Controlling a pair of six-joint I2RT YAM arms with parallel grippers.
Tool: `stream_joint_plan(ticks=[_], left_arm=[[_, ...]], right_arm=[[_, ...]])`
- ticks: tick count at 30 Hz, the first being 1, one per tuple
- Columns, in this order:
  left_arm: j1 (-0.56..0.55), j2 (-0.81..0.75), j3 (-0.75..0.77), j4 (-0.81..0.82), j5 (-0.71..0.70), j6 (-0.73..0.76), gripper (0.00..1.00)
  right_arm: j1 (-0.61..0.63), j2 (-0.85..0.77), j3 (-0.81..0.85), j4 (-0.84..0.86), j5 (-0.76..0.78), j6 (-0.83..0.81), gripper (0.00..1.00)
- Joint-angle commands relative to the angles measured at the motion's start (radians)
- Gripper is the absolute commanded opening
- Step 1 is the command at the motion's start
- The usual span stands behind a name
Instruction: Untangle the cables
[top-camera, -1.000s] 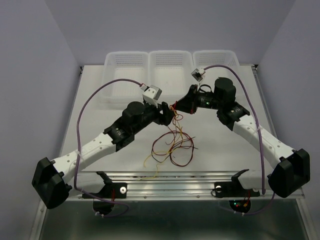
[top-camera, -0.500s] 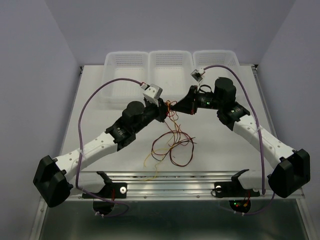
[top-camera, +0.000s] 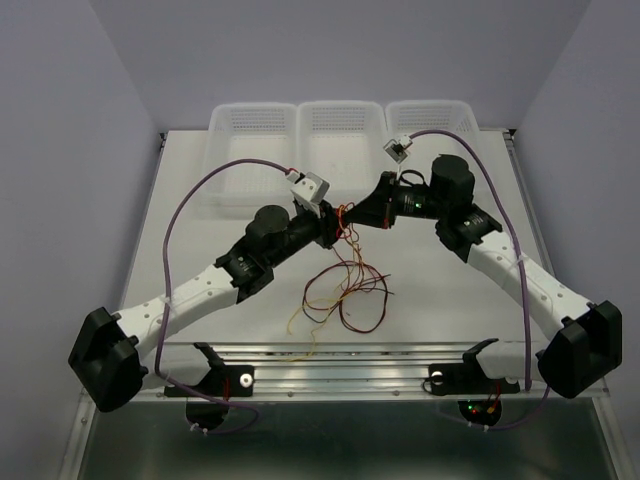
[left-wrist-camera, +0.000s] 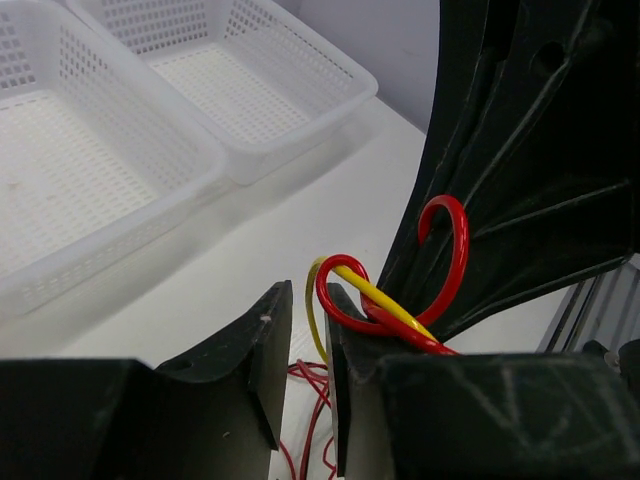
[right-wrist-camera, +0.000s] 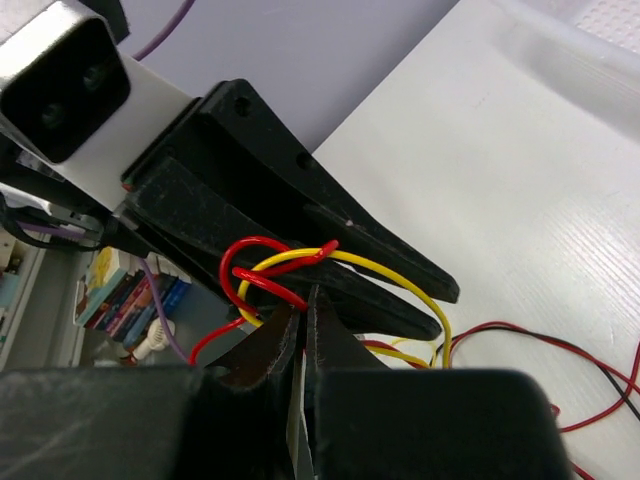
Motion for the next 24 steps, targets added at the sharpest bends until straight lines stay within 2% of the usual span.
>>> stream_joint_plan(ticks=[1,6,10,12,13,15,16,17,19,20,21,24], left_arm=[[0.000,0.032,0.030,0.092,0.066,0.013,0.31],[0.000,0.064,0.051,0.118,0.014,-0.003,0.31],[0.000,0.091,0.068,0.152,0.035,-0.015,0.30],[0.000,0.098,0.071,0.161,0.023,-0.027,0.17],[0.000,0.096,0.068,0.161,0.008,-0.032,0.03],[0.000,0.070,0.048,0.143,-0.055,-0.047,0.00],[0.000,0.058,0.039,0.132,-0.163,-0.059,0.00],[0.000,0.029,0.019,0.094,-0.272,-0.085,0.00],[0.002,-0.003,0.005,0.028,-0.383,-0.125,0.00],[0.005,-0.019,-0.002,-0.013,-0.426,-0.171,0.00],[0.011,-0.051,-0.008,-0.099,-0.463,-0.194,0.00],[0.025,-0.115,-0.019,-0.300,-0.607,-0.320,0.00]], right_arm=[[0.002,-0.041,0.055,0.026,-0.026,0.053,0.01],[0.002,-0.049,0.053,0.027,-0.031,0.094,0.01],[0.002,-0.052,0.052,0.026,-0.029,0.117,0.01],[0.002,-0.057,0.047,0.024,-0.006,0.116,0.01],[0.002,-0.060,0.047,0.023,0.000,0.114,0.01],[0.002,-0.067,0.043,0.012,0.036,0.097,0.01],[-0.009,-0.069,0.043,0.001,0.061,0.082,0.01],[-0.024,-0.078,0.046,-0.056,0.158,0.029,0.01],[-0.038,-0.087,0.066,-0.170,0.330,-0.033,0.01],[-0.038,-0.092,0.096,-0.286,0.463,-0.059,0.01],[-0.038,-0.098,0.112,-0.336,0.752,-0.094,0.01],[-0.038,-0.089,0.153,-0.459,1.201,-0.120,0.01]])
